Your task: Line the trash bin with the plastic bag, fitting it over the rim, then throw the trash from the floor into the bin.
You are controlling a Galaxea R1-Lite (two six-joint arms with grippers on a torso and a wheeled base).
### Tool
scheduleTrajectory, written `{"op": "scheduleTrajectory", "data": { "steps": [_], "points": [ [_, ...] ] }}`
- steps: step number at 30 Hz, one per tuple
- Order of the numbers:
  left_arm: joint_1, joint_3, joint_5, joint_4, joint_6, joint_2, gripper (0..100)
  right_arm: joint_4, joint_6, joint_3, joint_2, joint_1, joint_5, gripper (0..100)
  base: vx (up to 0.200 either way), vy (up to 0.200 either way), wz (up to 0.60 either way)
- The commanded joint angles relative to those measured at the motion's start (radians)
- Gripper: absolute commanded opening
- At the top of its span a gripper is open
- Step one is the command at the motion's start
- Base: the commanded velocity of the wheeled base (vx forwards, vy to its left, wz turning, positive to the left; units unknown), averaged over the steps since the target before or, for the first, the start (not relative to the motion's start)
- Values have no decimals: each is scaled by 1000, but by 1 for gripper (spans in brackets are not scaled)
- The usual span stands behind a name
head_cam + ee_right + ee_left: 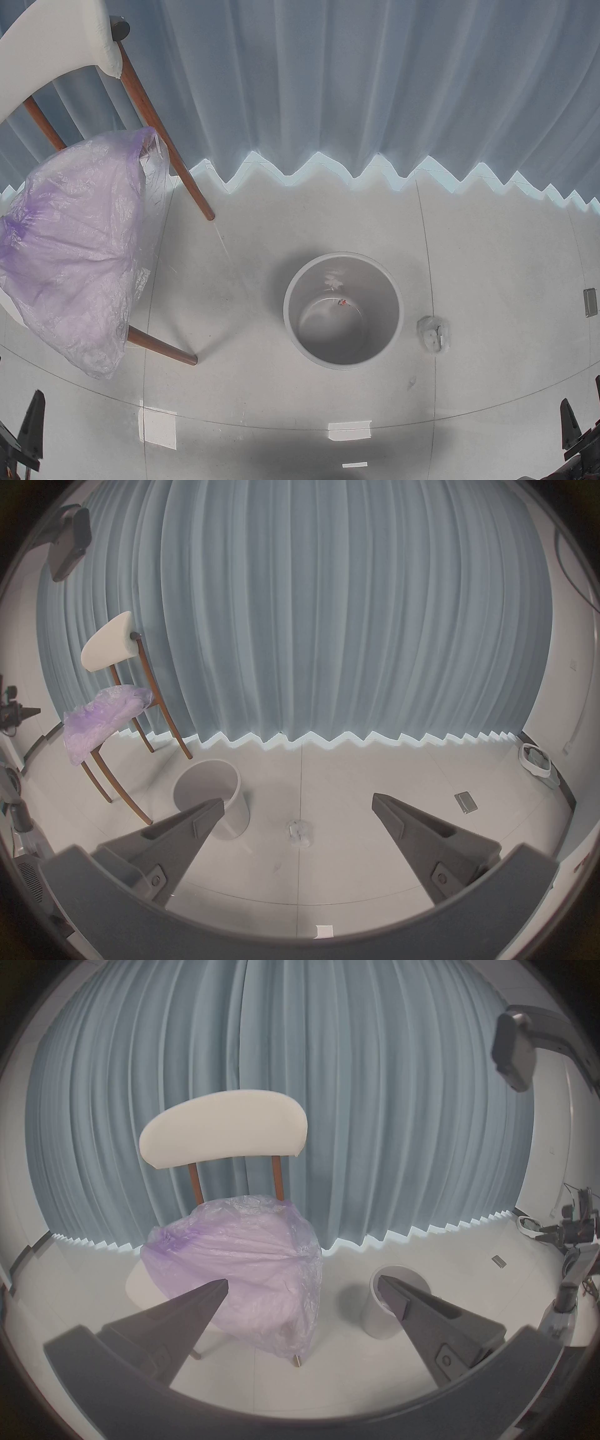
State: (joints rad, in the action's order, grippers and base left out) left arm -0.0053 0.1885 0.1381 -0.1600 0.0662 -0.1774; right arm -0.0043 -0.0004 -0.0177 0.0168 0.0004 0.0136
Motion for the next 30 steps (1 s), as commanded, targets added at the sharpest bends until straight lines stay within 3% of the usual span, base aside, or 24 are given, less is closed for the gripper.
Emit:
{"op": "scheduleTrajectory", "data": {
  "steps": [1,6,10,18,22,23,24,26,27,28,30],
  "points": [
    [-5,273,-2,56,15,-459,100,-2,5,18,-15,1,0,100,0,0,0],
    [-19,374,3,54,15,-636,100,-2,5,18,-17,1,0,100,0,0,0],
    [-104,451,3,51,17,-780,100,-2,3,18,-17,1,0,100,0,0,0],
    [-188,595,-45,10,18,-987,100,-2,3,18,-17,1,0,100,0,0,0],
    [-294,701,-235,7,15,-1105,100,-2,2,18,-17,0,0,100,0,0,0],
    [-306,704,-250,7,14,-1110,100,-2,2,18,-17,1,0,100,0,0,0],
    [-371,721,-339,8,11,-1142,100,-2,2,18,-17,0,0,100,0,0,0],
    [-418,730,-423,8,14,-1172,100,-2,2,18,-17,1,0,100,0,0,0],
    [-418,730,-423,8,14,-1172,100,-2,2,18,-17,1,0,100,0,0,0],
    [-432,735,-505,10,20,-1200,100,-2,2,18,-17,1,0,100,0,0,0],
    [-432,736,-572,8,60,-1238,100,-2,2,18,-17,1,0,100,0,0,0]
  ]
}}
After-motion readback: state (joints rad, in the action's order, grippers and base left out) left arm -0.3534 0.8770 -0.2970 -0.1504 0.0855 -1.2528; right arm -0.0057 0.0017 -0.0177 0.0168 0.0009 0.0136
